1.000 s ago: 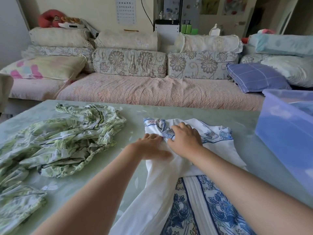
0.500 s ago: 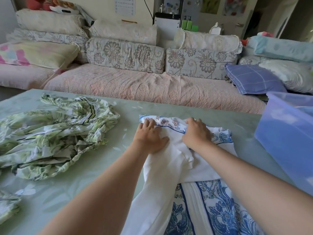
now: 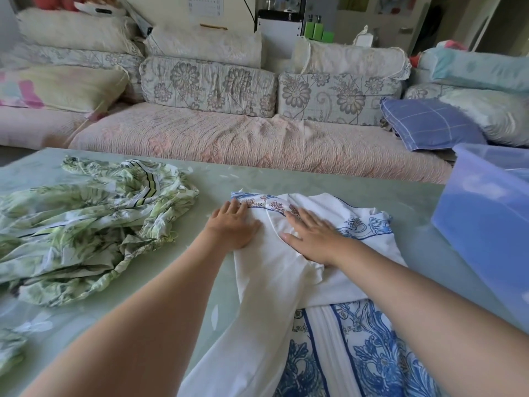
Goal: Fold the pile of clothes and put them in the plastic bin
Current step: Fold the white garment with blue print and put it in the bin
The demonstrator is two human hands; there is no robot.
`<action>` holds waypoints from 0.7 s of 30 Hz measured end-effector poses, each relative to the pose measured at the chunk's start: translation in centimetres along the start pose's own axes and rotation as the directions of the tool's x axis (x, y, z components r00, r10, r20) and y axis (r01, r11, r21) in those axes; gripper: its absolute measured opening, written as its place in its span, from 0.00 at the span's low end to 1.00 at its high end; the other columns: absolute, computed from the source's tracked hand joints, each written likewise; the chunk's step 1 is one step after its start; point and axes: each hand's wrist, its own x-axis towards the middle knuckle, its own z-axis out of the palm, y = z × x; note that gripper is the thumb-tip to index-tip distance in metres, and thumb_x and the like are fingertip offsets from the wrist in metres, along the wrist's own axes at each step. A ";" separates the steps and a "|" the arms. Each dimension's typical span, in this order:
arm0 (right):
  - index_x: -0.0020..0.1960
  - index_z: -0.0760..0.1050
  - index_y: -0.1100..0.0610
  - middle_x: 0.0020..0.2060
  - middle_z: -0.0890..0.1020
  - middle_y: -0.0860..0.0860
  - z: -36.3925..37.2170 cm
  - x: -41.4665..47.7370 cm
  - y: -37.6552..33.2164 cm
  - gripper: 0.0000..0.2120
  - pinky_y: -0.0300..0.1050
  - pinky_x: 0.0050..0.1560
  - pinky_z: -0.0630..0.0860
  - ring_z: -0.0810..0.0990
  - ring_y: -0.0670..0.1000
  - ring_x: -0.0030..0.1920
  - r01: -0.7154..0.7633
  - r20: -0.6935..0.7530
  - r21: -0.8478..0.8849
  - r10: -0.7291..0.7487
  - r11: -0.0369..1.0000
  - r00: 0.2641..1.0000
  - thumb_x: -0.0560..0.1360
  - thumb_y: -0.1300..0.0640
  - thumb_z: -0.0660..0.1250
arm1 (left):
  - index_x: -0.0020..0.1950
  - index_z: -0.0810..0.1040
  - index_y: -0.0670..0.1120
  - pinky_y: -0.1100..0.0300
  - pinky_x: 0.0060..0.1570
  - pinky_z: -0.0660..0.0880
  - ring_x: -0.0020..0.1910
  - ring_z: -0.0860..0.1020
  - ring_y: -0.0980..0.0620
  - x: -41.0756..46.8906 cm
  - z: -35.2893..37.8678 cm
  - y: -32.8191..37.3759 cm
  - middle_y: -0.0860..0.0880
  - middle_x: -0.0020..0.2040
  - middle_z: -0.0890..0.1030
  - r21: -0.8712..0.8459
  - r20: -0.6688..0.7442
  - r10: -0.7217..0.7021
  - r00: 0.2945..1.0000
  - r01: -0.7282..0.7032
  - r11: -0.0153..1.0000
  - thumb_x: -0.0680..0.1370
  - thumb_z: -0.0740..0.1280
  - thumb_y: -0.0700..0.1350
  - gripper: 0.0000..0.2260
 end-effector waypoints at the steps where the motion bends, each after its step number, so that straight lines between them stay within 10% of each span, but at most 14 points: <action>1: 0.80 0.35 0.40 0.80 0.37 0.48 -0.2 -0.4 0.0 0.35 0.56 0.79 0.41 0.37 0.50 0.80 -0.012 0.020 0.018 0.012 1.000 1.000 0.79 0.30 0.45 | 0.80 0.51 0.48 0.48 0.76 0.50 0.79 0.49 0.49 -0.3 -0.1 0.0 0.48 0.80 0.51 0.023 0.002 -0.002 1.000 0.002 1.000 0.79 0.50 0.65 0.33; 11: 0.81 0.55 0.50 0.81 0.48 0.50 -2.6 -9.9 -2.4 0.27 0.50 0.78 0.48 0.47 0.51 0.80 0.131 -0.199 0.140 -0.102 0.981 0.975 0.84 0.45 0.54 | 0.69 0.69 0.48 0.49 0.67 0.66 0.69 0.65 0.46 -9.0 -4.5 2.8 0.47 0.69 0.68 0.048 -0.071 0.094 0.993 -0.091 0.995 0.81 0.58 0.57 0.20; 16: 0.80 0.56 0.46 0.81 0.47 0.47 -1.9 -15.2 -4.0 0.32 0.46 0.78 0.46 0.46 0.48 0.80 0.256 -0.190 0.150 -0.226 0.955 0.955 0.78 0.53 0.62 | 0.55 0.70 0.49 0.55 0.45 0.68 0.49 0.73 0.47 -15.1 -6.9 3.7 0.46 0.57 0.76 -0.035 0.098 0.084 0.992 -0.081 0.996 0.79 0.63 0.56 0.12; 21: 0.79 0.55 0.43 0.81 0.48 0.47 0.7 -20.4 -6.2 0.36 0.49 0.78 0.45 0.46 0.50 0.80 0.349 -0.124 0.061 -0.339 0.935 0.932 0.74 0.51 0.66 | 0.59 0.70 0.49 0.56 0.45 0.68 0.50 0.74 0.47 -22.3 -7.4 3.3 0.48 0.57 0.77 0.003 0.302 0.036 0.953 -0.038 0.999 0.77 0.64 0.62 0.20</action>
